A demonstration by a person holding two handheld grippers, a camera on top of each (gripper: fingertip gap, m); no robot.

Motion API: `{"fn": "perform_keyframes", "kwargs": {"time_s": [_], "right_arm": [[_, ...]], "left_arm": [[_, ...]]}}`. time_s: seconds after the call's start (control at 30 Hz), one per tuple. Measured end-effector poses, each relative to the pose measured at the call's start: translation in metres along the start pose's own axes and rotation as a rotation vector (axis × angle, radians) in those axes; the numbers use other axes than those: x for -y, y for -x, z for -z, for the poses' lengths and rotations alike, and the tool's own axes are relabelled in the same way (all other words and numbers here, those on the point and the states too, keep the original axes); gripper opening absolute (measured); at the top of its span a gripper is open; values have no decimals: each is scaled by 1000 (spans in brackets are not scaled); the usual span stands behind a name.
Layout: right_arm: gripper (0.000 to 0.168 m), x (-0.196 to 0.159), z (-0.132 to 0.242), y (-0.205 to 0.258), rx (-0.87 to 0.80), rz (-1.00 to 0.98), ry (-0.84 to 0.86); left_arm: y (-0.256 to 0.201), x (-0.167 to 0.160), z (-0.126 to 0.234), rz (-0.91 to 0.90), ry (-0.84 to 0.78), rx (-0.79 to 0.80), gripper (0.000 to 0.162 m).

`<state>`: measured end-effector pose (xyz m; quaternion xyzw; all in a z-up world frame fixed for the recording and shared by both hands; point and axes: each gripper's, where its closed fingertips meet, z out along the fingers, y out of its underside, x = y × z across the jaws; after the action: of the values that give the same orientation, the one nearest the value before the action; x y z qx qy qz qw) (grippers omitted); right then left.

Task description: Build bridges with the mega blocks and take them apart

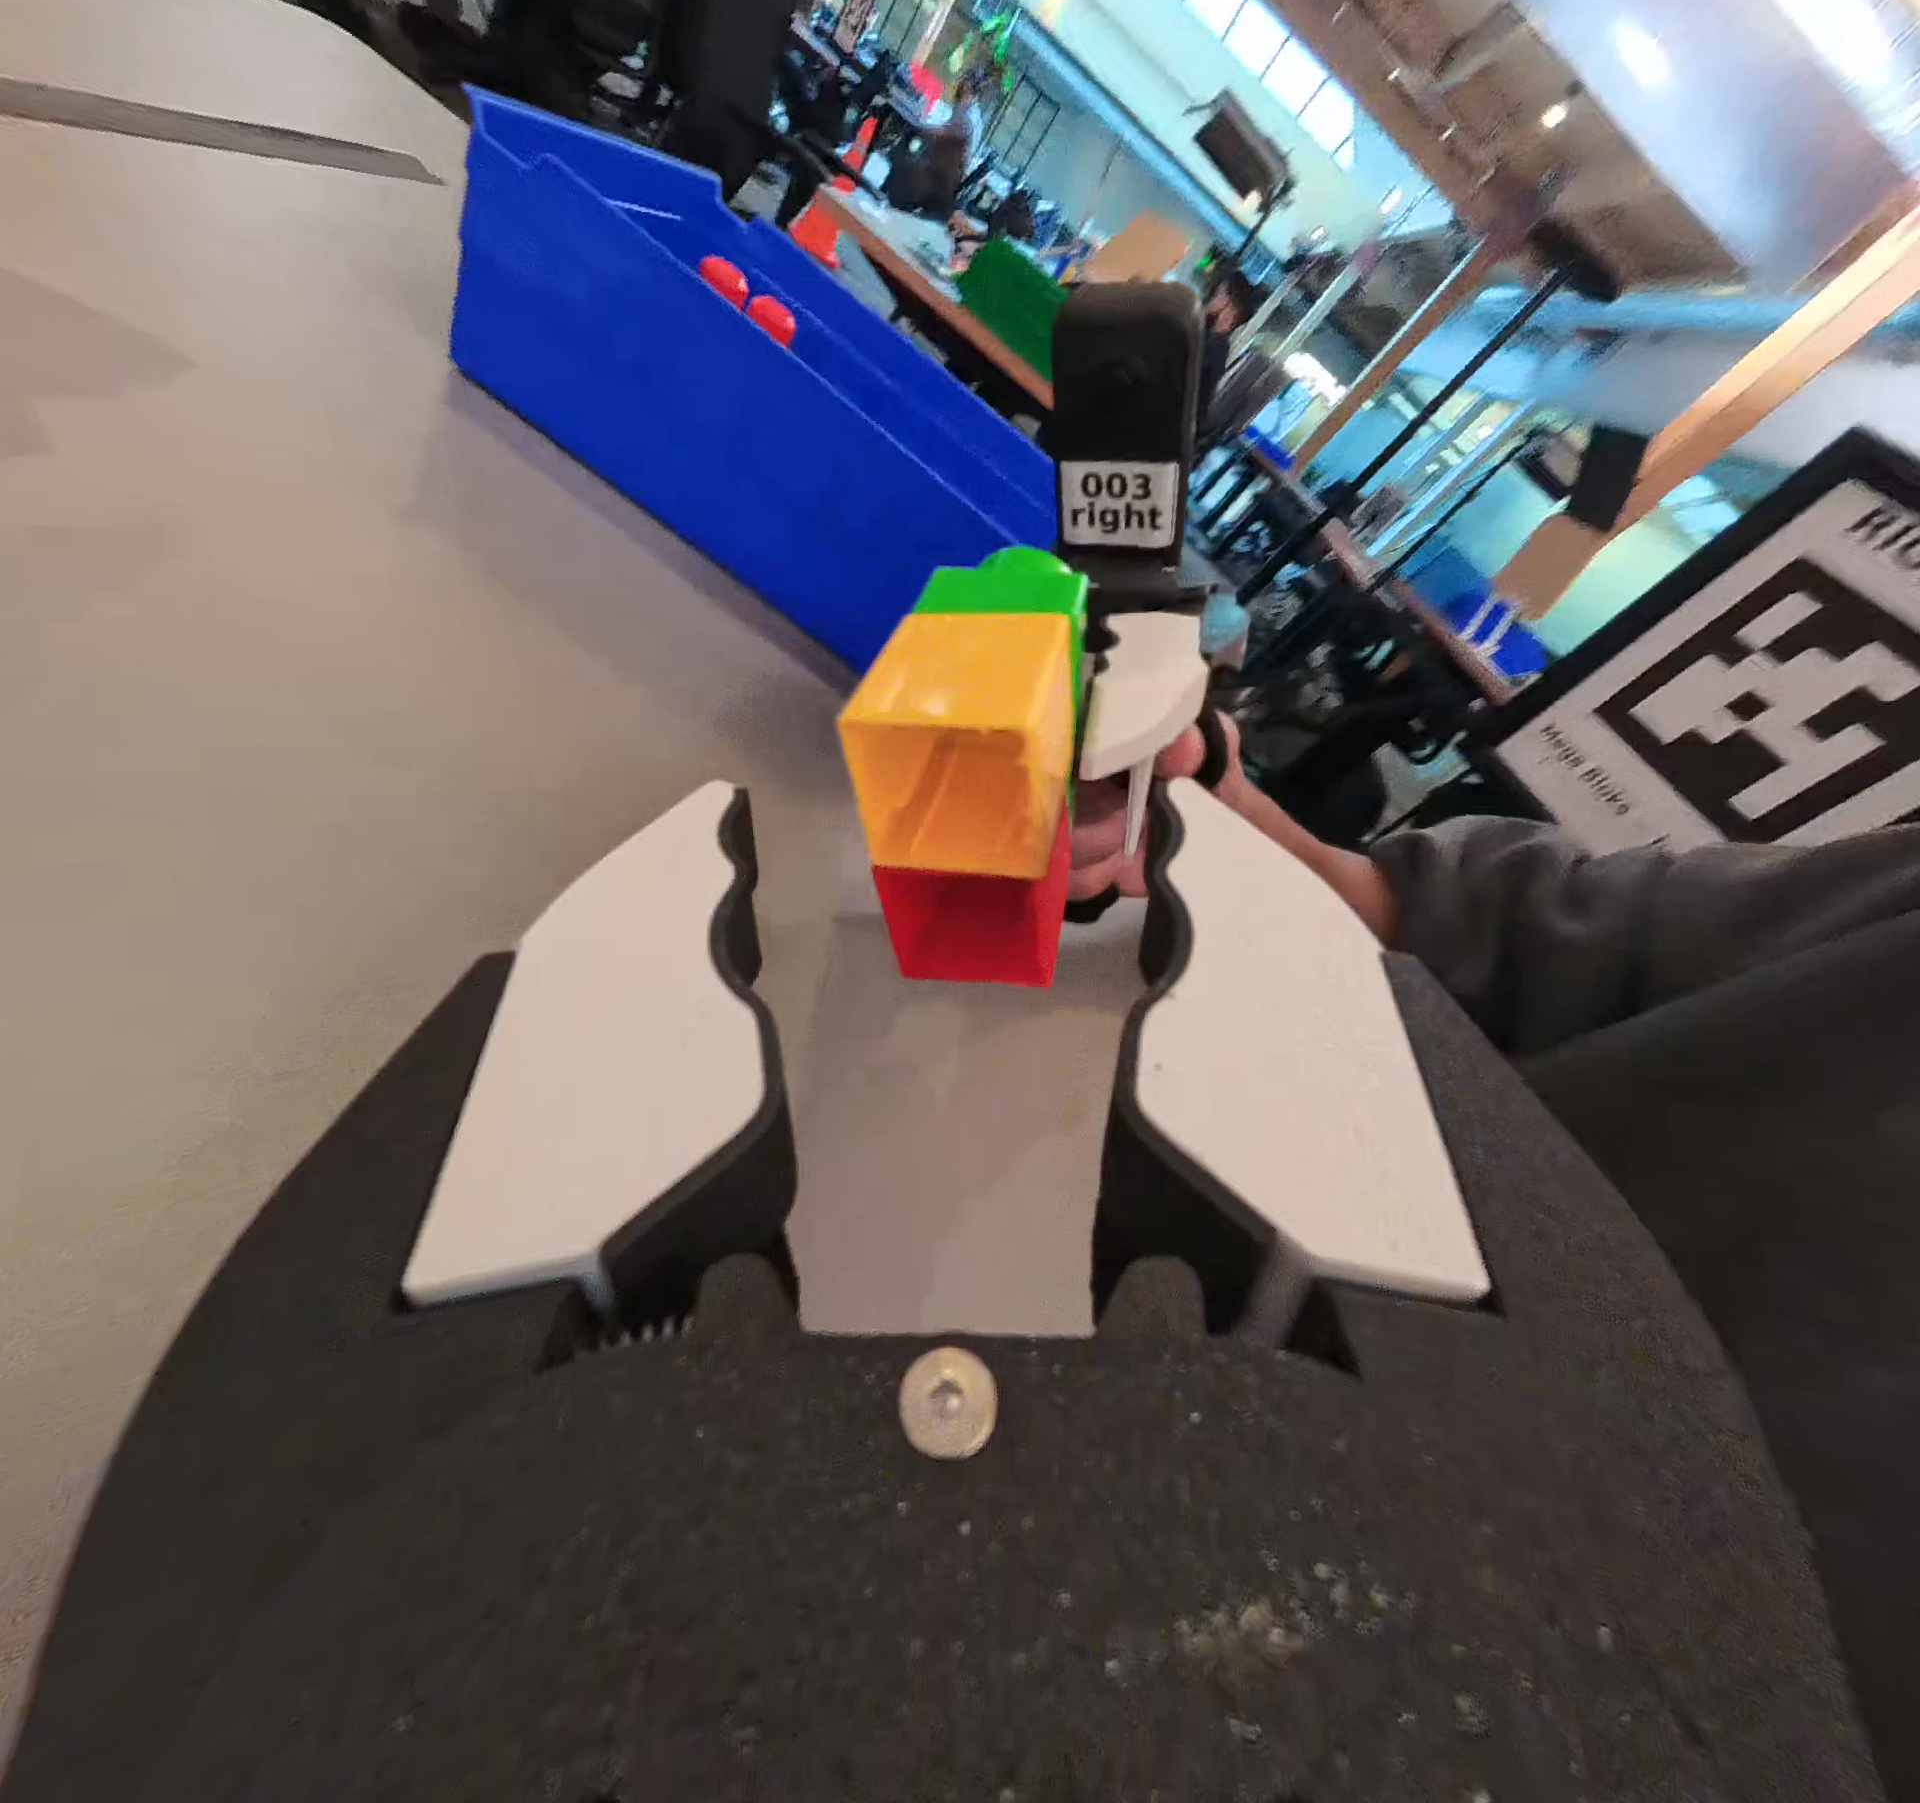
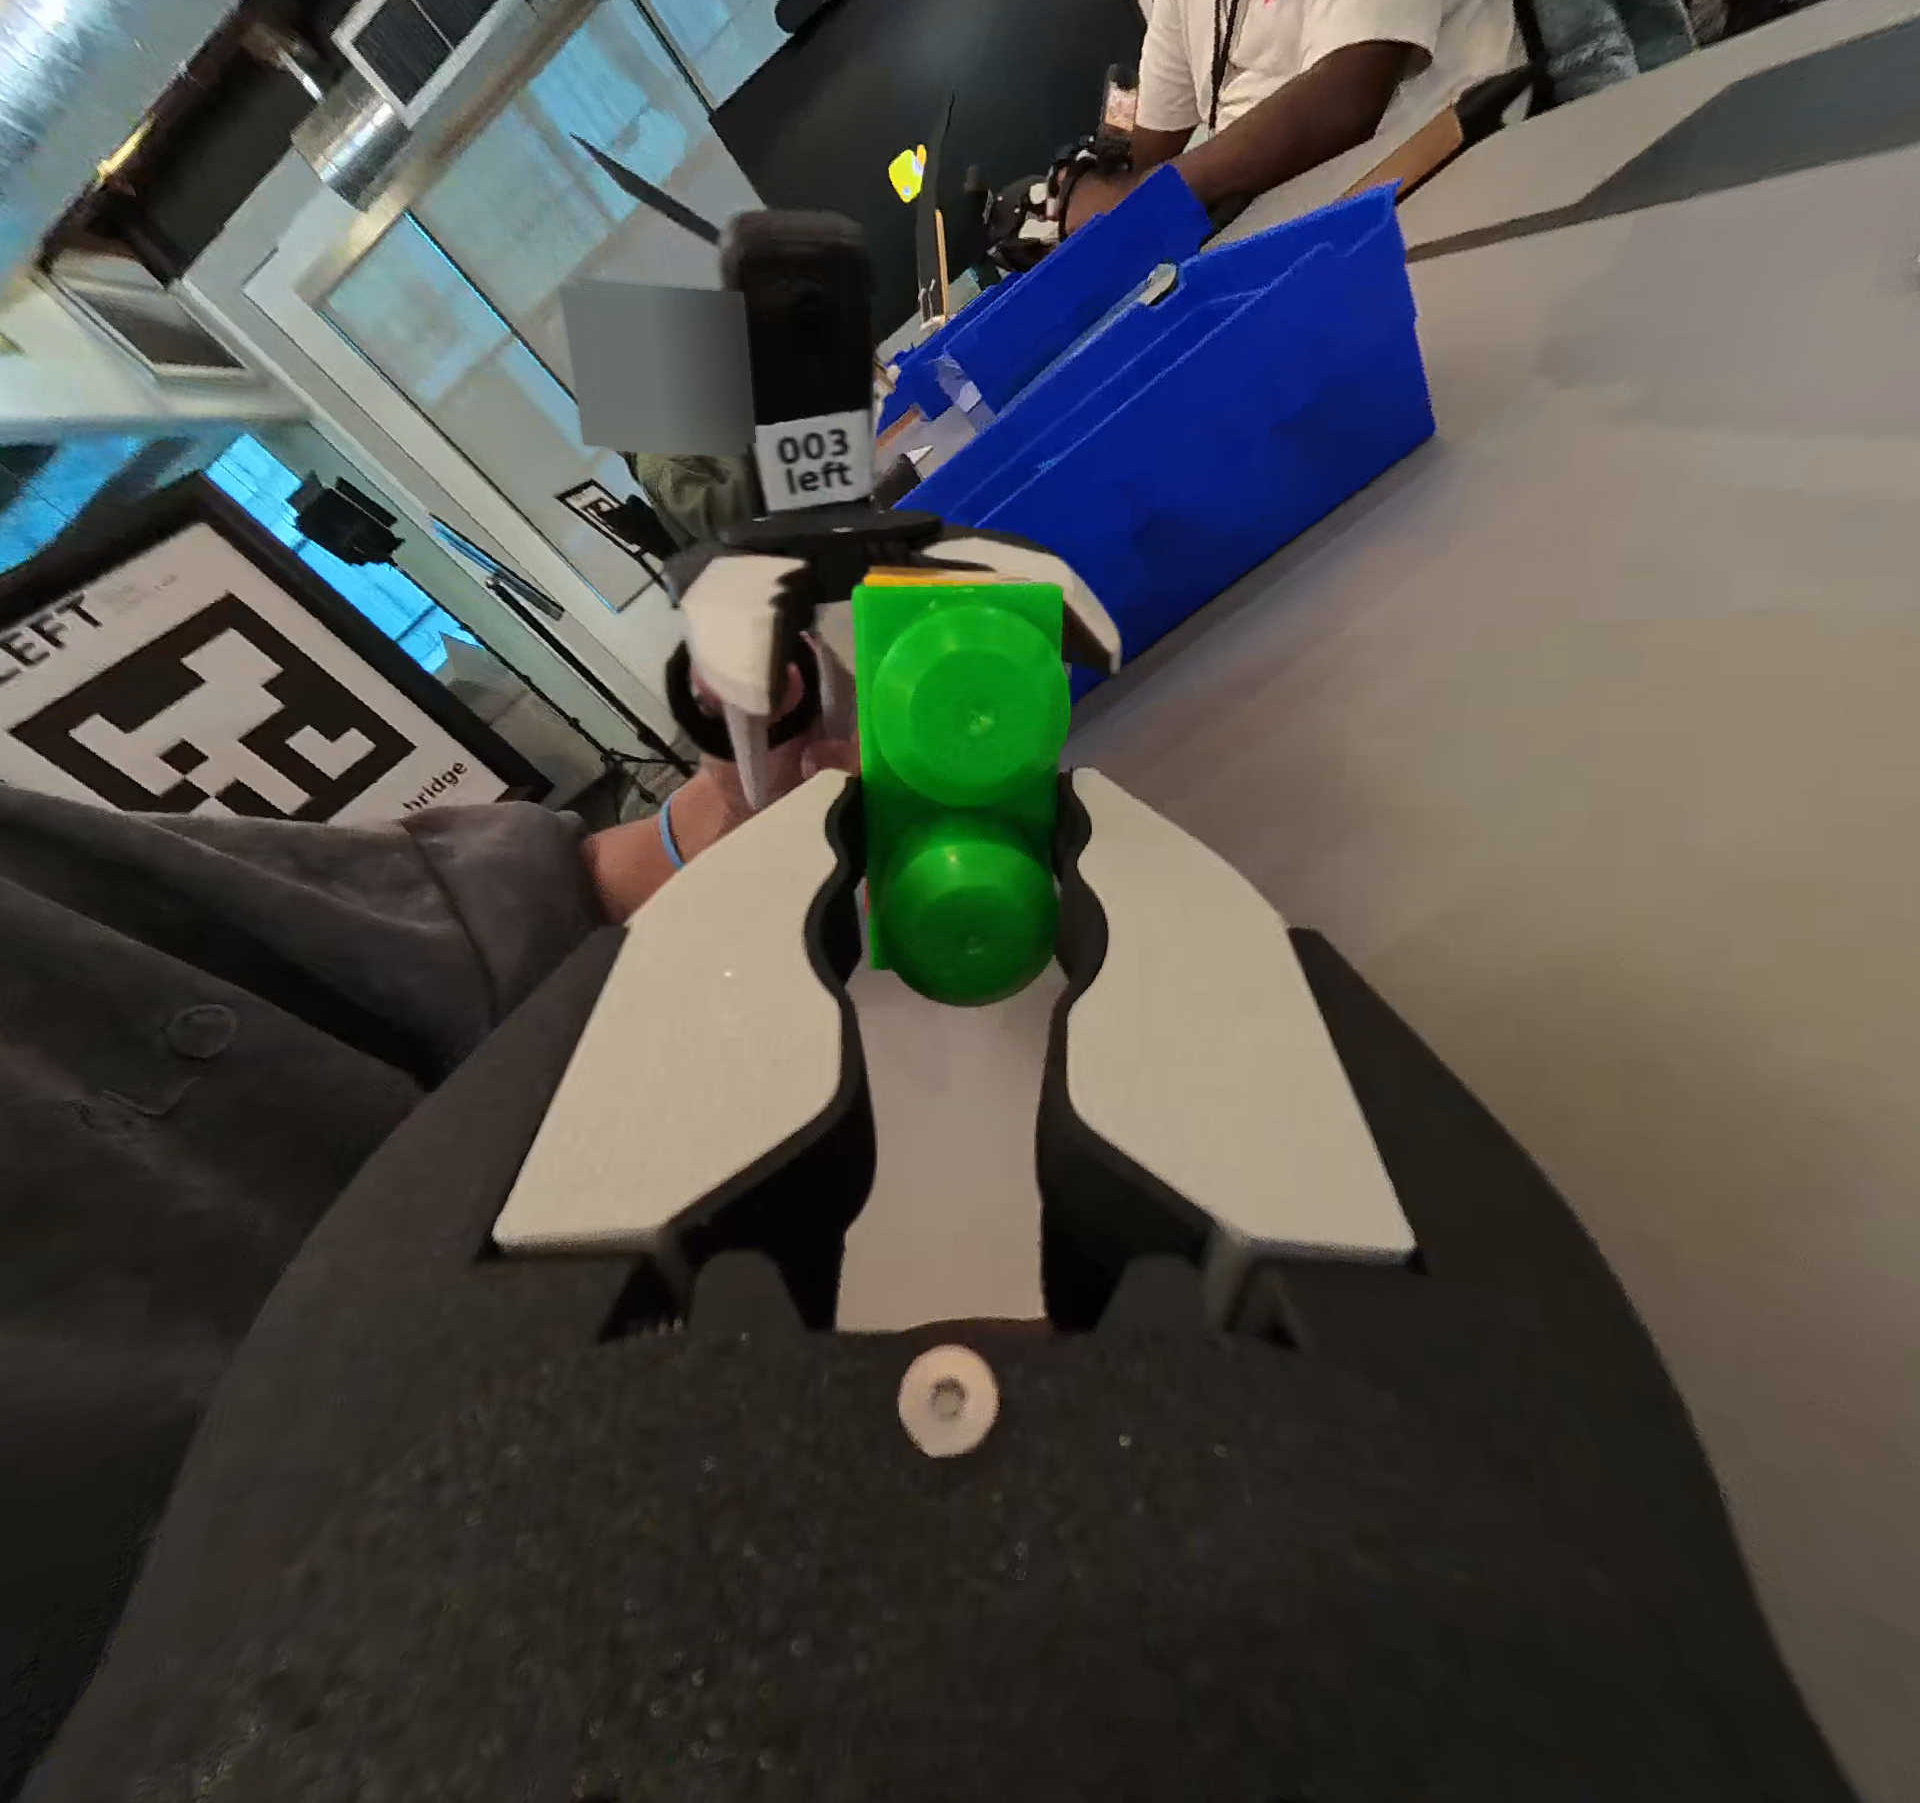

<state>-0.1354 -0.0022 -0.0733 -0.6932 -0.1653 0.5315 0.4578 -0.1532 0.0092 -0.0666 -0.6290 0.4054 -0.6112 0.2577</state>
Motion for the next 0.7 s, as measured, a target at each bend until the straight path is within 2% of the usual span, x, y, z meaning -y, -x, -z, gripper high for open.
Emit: {"fn": "perform_keyframes", "kwargs": {"time_s": [0.1, 0.17, 0.47, 0.7], "right_arm": [[34, -1, -3, 7, 2, 35, 15], [34, -4, -4, 8, -3, 59, 25], [34, -11, -3, 17, 14, 78, 86], [34, -12, -4, 11, 12, 39, 98]], "left_arm": [[-1, -1, -2, 35, -10, -54, 58], [-7, 0, -2, 44, -22, -99, 37], [-19, 0, -2, -17, -15, -136, 35], [-13, -2, -2, 18, -5, -139, 36]]}}
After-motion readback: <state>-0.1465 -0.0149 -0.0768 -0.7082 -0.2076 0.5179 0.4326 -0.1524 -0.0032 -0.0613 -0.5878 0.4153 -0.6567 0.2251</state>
